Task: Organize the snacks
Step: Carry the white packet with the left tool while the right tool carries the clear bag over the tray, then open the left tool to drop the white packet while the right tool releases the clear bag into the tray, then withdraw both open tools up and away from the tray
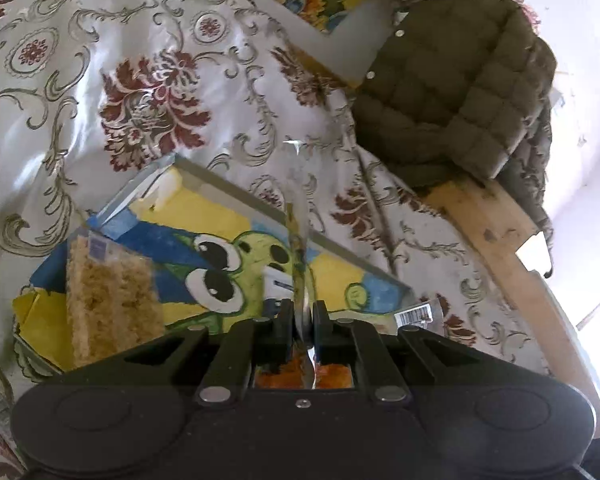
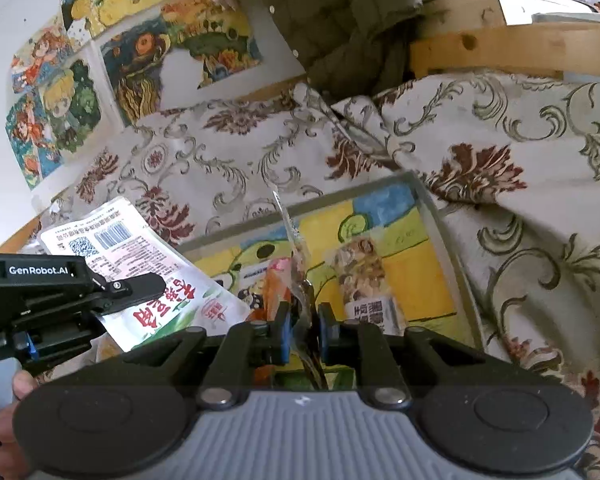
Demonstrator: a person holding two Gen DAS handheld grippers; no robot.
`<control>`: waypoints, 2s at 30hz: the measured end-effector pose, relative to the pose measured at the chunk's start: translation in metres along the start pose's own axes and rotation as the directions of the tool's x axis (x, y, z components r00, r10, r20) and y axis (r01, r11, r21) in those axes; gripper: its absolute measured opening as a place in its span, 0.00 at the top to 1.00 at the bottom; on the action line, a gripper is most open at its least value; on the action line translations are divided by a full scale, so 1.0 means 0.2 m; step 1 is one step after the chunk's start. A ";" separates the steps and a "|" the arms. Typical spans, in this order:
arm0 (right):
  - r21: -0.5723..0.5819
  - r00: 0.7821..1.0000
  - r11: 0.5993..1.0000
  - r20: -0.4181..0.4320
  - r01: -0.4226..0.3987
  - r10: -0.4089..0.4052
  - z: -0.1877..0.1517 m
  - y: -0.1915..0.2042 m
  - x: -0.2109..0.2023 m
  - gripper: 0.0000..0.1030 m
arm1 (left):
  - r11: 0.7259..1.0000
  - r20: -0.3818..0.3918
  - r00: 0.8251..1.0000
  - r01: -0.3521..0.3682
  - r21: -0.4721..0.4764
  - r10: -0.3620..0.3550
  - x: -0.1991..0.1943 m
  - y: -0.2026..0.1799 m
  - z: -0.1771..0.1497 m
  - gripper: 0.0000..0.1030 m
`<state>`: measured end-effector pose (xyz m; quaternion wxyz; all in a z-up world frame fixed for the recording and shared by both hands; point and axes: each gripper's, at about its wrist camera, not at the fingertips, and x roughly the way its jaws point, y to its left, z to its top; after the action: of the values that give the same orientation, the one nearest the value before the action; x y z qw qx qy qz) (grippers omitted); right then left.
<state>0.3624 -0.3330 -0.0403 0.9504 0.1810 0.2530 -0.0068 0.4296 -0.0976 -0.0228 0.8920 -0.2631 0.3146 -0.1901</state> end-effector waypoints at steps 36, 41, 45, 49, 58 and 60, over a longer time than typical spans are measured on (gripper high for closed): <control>-0.064 0.995 0.996 0.086 0.057 -0.051 0.13 0.06 -0.28 0.12 | 0.961 0.097 0.967 -0.245 0.131 0.234 -0.31 -0.17 0.11 0.02; -0.055 0.989 0.997 0.139 0.056 -0.048 0.19 0.04 -0.41 0.04 | 0.954 0.146 0.967 -0.233 0.187 0.208 -0.42 -0.27 0.12 0.01; -0.046 0.984 0.998 0.175 0.049 -0.041 0.21 0.04 -0.51 0.00 | 0.942 0.180 0.966 -0.228 0.248 0.186 -0.50 -0.36 0.09 0.01; -0.055 0.979 0.997 0.200 0.046 -0.034 0.23 0.05 -0.60 0.00 | 0.927 0.205 0.962 -0.236 0.291 0.181 -0.58 -0.42 0.05 0.01; -0.084 0.965 0.995 0.261 0.060 -0.037 0.20 0.07 -0.81 0.00 | 0.902 0.260 0.949 -0.264 0.343 0.179 -0.77 -0.50 -0.07 0.01; -0.079 0.960 0.995 0.277 0.061 -0.037 0.19 0.07 -0.86 0.00 | 0.893 0.272 0.945 -0.273 0.358 0.180 -0.82 -0.51 -0.10 0.01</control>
<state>0.2321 -0.3465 0.0785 0.9828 0.1303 0.1230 -0.0443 0.2795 -0.1027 0.0997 0.9731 -0.0613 0.1926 -0.1111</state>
